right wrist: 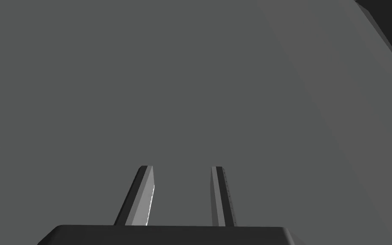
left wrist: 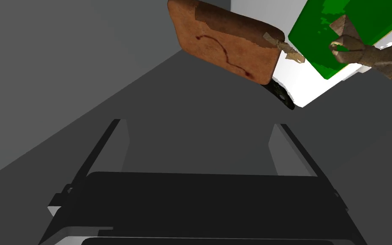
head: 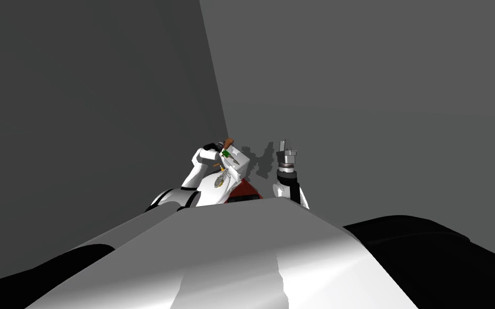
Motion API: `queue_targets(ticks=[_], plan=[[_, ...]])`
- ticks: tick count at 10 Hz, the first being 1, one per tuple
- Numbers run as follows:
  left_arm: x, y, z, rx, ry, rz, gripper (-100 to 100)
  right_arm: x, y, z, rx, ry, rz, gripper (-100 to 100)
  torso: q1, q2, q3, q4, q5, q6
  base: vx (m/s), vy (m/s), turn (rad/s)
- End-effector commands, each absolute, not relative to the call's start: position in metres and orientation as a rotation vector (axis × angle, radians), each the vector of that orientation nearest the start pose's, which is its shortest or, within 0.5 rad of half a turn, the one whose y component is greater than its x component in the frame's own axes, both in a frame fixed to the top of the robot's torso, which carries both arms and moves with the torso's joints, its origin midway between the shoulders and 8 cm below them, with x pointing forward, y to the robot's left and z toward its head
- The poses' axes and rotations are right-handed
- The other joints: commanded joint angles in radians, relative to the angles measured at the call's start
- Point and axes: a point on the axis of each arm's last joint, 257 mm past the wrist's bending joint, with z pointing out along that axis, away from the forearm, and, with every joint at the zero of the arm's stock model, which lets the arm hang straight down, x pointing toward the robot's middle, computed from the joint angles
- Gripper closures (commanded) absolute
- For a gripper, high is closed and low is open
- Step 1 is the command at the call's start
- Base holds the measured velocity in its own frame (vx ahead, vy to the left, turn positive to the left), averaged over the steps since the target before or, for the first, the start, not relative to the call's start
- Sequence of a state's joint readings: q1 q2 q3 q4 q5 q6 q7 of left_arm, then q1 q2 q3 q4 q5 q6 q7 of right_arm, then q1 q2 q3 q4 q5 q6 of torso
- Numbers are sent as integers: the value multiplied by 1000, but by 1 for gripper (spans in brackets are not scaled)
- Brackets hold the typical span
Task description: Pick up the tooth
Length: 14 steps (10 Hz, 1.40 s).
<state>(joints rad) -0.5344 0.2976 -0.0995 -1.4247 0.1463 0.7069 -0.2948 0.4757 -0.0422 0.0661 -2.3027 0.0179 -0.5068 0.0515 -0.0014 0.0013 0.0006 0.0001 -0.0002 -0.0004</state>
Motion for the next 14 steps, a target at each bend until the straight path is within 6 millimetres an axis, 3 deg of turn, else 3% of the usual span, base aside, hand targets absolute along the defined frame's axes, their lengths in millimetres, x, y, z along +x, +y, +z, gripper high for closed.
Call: queue_targets(ticks=[1,9,14], plan=[[654,208,-183,-946,1823,-714,-100,343,-247,42,564,635,1331,0,0,0,0,0,0,0,-16,-5,-32],[651,216,-241,-1050,2055,-526,-100,343,-247,42,564,635,1331,0,1,0,0,0,0,-1,-13,-7,-69],[641,228,-267,-1115,2165,-401,-100,343,-247,42,564,635,1331,0,0,0,0,0,0,-1,-9,-9,-70]])
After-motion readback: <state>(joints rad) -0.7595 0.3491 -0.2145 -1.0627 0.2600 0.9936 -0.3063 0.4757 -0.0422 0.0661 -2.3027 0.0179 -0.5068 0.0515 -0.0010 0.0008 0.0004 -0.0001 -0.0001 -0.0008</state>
